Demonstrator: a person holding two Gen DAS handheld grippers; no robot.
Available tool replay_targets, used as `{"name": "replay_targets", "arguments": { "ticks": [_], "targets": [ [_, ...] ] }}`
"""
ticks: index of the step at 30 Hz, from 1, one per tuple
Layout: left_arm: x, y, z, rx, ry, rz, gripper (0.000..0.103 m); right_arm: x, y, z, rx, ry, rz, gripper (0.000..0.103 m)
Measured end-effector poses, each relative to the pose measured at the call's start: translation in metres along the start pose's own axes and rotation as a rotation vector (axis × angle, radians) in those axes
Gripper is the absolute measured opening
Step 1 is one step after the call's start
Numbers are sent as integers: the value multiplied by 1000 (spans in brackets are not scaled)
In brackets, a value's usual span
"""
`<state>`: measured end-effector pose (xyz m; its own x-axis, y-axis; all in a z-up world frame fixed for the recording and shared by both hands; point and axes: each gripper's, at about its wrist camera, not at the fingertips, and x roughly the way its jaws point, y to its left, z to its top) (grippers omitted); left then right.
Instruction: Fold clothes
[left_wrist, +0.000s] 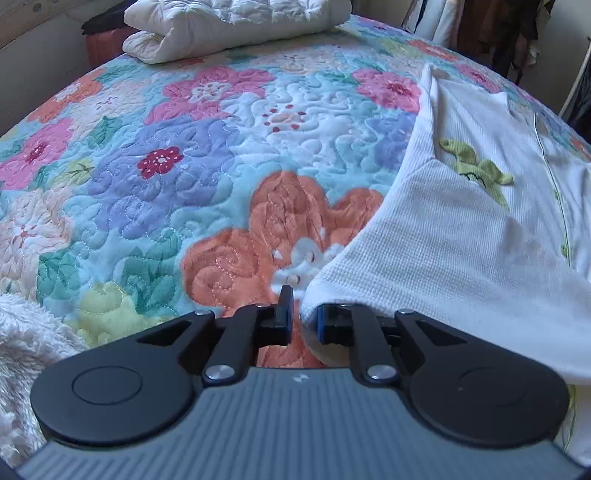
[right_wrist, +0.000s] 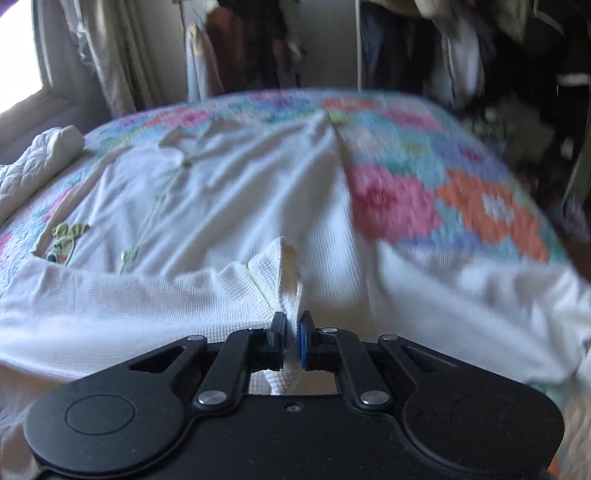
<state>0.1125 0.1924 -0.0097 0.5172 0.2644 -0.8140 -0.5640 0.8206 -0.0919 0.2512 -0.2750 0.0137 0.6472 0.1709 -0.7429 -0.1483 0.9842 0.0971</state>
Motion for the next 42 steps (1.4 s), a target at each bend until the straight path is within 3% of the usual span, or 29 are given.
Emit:
{"name": "replay_targets", "arguments": {
  "ticks": [3,4,6,7,10,12,16,19,22,27,31,34,35,36,40,42],
  "targets": [
    [1,0,-1,6,15,-4,15,13,0,-5,12,47,-29,13],
    [1,2,-1,3,21,-5,18,16,-1,-6,19,64,-49,29],
    [1,9,3,-32,60,-31,29,14,-5,-5,9,100,-189,45],
    [1,13,5,-52,84,-47,34,8,-9,-5,14,88,-216,47],
    [-12,18,12,-61,119,-168,34,-13,-24,-3,37,41,-263,47],
    [-30,9,16,4,93,-204,35,-27,-35,-4,109,17,-164,48],
    [-72,-24,19,184,-32,-270,42,-35,-41,-15,211,17,14,53],
    [-91,-50,25,271,-60,-391,43,-29,-35,-15,213,11,66,53],
    [-85,-79,37,320,-51,-510,55,-15,-26,-5,146,-31,67,55],
    [-10,-126,48,460,66,-442,52,23,-14,10,32,-19,89,55],
    [28,-108,37,395,171,-400,52,42,-6,7,-47,-10,68,57],
    [50,-95,29,354,244,-361,52,53,-3,5,-59,-23,50,55],
    [51,-96,28,364,244,-352,52,54,2,5,-85,-32,43,46],
    [50,-98,27,377,236,-346,52,52,7,6,-121,-47,14,14],
    [48,-107,23,450,181,-340,52,40,21,11,-251,-117,-119,10],
    [49,-110,20,477,180,-327,52,42,15,11,-228,-102,-117,11]
  ]
}}
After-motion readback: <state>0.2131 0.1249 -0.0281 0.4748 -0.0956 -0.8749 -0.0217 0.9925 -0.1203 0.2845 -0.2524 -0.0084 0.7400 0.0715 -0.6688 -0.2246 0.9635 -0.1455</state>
